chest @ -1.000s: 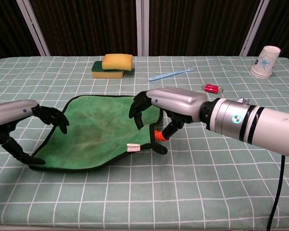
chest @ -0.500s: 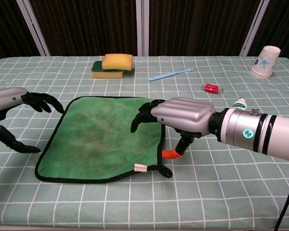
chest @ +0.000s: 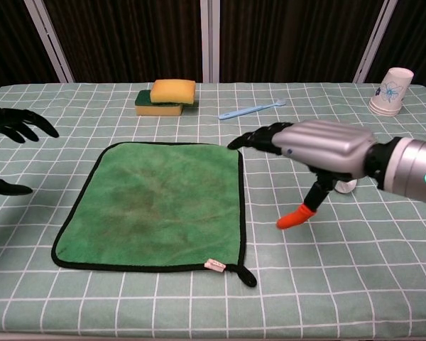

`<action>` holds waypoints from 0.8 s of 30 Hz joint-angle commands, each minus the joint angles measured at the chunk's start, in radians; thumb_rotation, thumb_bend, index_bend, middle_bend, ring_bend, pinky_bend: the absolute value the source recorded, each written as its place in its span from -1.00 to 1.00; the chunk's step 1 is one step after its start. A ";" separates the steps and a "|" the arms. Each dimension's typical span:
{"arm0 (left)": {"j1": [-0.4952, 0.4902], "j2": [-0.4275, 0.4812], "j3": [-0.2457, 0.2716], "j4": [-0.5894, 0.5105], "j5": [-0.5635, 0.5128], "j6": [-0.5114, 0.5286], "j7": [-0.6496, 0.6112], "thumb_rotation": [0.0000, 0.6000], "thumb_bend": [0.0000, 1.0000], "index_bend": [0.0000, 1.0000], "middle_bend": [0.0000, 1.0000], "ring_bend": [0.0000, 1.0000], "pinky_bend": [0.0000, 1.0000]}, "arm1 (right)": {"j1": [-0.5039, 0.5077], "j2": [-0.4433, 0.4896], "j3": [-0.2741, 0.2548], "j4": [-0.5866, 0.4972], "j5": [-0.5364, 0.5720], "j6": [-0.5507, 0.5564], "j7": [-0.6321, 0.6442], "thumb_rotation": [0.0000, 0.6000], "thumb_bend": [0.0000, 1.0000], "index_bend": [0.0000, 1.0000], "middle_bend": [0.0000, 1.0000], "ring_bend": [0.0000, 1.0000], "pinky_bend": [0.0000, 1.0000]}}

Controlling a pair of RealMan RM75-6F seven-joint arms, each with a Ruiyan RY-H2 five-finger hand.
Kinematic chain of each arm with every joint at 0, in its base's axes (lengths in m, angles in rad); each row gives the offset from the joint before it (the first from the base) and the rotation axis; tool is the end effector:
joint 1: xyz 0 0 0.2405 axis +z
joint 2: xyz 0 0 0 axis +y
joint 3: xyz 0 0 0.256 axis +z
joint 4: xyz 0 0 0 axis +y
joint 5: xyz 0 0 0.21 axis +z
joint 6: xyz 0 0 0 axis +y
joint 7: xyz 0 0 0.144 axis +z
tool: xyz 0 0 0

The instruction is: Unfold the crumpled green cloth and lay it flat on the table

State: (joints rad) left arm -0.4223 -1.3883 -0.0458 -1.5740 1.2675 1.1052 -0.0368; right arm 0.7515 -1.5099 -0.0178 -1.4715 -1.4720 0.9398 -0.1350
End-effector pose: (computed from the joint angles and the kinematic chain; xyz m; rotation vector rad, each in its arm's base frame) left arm -0.2524 0.2617 0.0294 -1.5913 -1.3186 -0.9686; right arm -0.1540 -0.2951 -0.0353 2.2316 -0.8156 0.9436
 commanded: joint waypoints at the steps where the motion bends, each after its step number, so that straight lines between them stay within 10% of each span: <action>1: 0.039 0.004 -0.029 0.027 -0.059 0.053 0.017 1.00 -0.86 -0.38 -0.44 -0.52 -0.55 | -0.083 0.055 0.019 -0.040 0.073 0.092 -0.017 1.00 -0.95 -0.98 -0.99 -1.00 -1.00; 9: 0.124 0.024 -0.051 0.058 -0.112 0.205 0.111 1.00 -0.81 -0.38 -0.44 -0.52 -0.55 | -0.244 0.188 0.034 -0.091 0.164 0.270 -0.001 1.00 -0.82 -0.85 -0.91 -1.00 -1.00; 24: 0.286 0.138 0.066 -0.141 0.056 0.419 0.239 1.00 -0.81 -0.38 -0.46 -0.52 -0.57 | -0.507 0.360 -0.018 -0.098 0.101 0.506 0.206 1.00 -0.82 -0.84 -0.90 -1.00 -1.00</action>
State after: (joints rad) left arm -0.1492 -1.2632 0.0072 -1.6953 1.3088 1.5090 0.1886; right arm 0.2639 -1.1622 -0.0286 -1.5683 -1.3600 1.4272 0.0637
